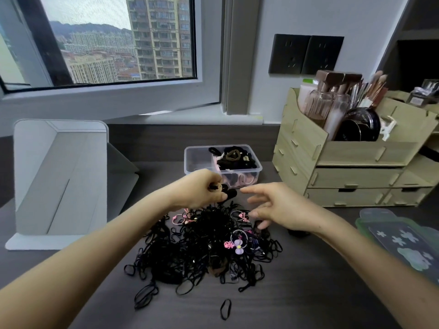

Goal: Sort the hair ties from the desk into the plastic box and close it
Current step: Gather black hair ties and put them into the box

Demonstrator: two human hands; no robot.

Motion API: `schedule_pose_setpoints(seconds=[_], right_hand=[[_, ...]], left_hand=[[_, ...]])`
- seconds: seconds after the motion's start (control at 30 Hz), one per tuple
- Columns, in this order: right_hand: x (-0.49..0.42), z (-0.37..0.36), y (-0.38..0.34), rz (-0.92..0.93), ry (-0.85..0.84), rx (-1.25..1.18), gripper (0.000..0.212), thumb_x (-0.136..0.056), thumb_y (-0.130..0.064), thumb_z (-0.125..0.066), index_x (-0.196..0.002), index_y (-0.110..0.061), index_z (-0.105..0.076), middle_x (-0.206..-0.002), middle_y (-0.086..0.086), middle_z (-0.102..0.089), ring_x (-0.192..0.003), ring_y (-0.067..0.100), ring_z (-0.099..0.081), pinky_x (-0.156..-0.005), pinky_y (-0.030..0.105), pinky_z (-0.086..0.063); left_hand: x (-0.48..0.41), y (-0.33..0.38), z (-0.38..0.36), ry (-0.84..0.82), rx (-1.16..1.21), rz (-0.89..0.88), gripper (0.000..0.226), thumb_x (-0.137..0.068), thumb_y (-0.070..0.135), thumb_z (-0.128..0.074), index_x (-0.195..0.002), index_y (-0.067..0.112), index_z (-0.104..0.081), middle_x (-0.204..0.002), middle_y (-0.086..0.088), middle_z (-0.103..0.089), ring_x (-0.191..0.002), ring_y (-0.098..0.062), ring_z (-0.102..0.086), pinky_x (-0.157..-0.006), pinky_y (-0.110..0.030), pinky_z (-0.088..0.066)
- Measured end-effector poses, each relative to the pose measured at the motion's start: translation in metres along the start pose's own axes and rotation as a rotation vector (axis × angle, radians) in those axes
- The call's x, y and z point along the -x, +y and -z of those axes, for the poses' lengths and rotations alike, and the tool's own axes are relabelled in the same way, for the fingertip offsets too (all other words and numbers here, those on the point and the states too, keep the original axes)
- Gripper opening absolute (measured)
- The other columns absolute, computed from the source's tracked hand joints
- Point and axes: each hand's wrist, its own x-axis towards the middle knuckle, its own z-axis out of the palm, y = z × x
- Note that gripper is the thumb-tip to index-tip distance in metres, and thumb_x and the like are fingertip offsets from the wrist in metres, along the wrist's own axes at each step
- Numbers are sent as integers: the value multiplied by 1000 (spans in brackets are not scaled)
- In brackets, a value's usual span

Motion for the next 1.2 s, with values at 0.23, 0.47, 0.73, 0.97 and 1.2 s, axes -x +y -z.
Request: schedule_pose_setpoints(seconds=[0.23,0.47,0.73,0.97,1.2], right_hand=[[-9,-4,-10,86,-13,396,47,-98,-15,-41,-140,-35,-38,-117,6,-61,-43,6,-58,-59,35,-59],[-71,23,-5,208,498,164,27,-97,-13,-43,-114,-11,-64,-70,1,-64,-48,-1,-52,-55,10,-39],[-153,48,-6,-77,380,205,43,-95,-8,-37,-136,-8,-46,-132,16,-56,-109,26,-57,-101,42,-45],[-164,63,5,-73,482,265,34,-89,-2,-45,-115,-11,-66,-124,8,-64,-117,25,-57,-102,31,-44],[-162,43,22,27,420,275,36,-96,-15,-47,-130,-15,-55,-134,3,-58,-127,20,-50,-103,26,-36]], left_hand=[[-31,4,20,100,124,73,24,-88,25,-61,-73,8,-54,-61,1,-45,-54,-12,-40,-44,-11,-31],[-82,-5,23,264,423,160,32,-90,20,-57,-61,13,-46,-56,-1,-42,-52,-15,-37,-51,-25,-31],[-149,-30,-7,268,102,184,32,-92,30,-52,-115,9,-55,-113,-14,-58,-110,-33,-52,-92,-42,-44],[-148,-49,-10,204,647,143,33,-94,22,-50,-126,17,-56,-145,1,-31,-126,-21,-42,-98,-29,-38],[-151,-42,-10,213,585,215,34,-100,25,-32,-120,12,-56,-119,-8,-59,-117,-29,-54,-104,-43,-42]])
